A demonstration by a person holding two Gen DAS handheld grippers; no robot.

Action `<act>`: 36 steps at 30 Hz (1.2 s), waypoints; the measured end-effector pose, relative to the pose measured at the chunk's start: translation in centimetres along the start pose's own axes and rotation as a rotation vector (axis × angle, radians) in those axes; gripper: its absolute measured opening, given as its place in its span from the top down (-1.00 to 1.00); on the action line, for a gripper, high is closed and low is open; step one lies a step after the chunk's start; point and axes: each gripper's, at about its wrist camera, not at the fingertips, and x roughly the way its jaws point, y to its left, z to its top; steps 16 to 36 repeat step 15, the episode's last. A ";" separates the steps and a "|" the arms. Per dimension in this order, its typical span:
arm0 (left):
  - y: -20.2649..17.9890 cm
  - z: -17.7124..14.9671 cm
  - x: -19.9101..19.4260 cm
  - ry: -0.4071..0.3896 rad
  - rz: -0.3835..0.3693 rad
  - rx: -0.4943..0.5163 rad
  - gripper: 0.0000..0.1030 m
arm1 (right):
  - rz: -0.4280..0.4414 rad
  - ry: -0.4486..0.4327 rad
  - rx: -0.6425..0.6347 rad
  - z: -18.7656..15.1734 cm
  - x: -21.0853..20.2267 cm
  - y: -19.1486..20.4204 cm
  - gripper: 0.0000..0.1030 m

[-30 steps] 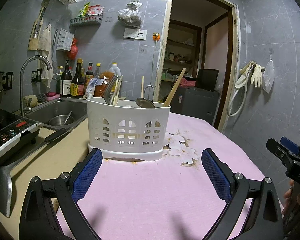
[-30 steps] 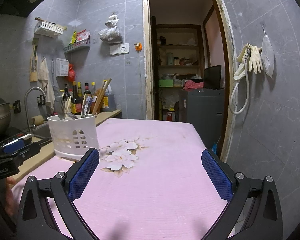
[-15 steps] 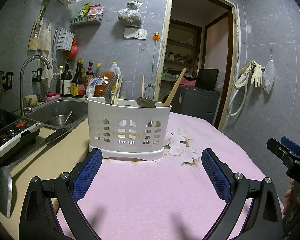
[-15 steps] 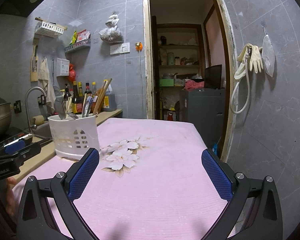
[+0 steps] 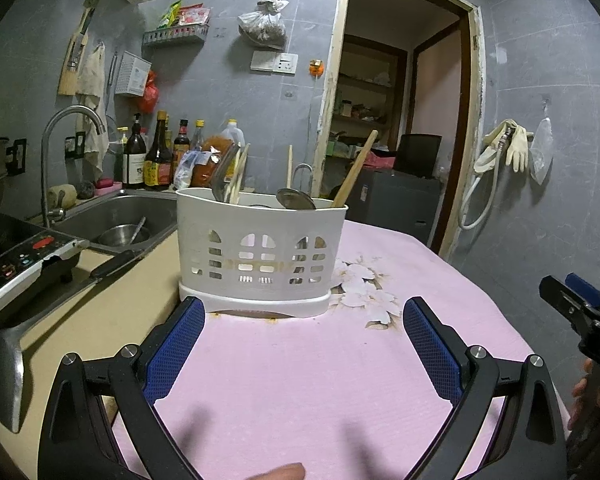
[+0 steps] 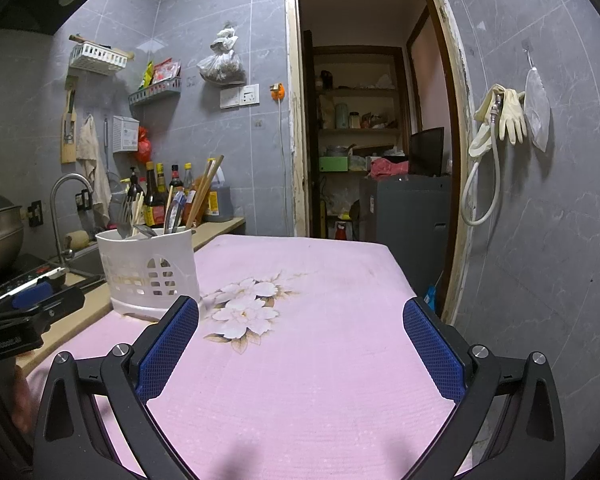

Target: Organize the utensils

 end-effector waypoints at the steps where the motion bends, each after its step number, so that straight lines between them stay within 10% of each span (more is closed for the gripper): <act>1: 0.0 0.0 0.0 -0.002 0.009 0.002 -0.89 | 0.001 0.000 0.001 0.0 0.0 0.0 -1.00; 36: 0.6 0.0 0.3 0.000 0.034 0.011 -0.89 | 0.004 0.005 -0.001 -0.2 -0.1 0.4 -1.00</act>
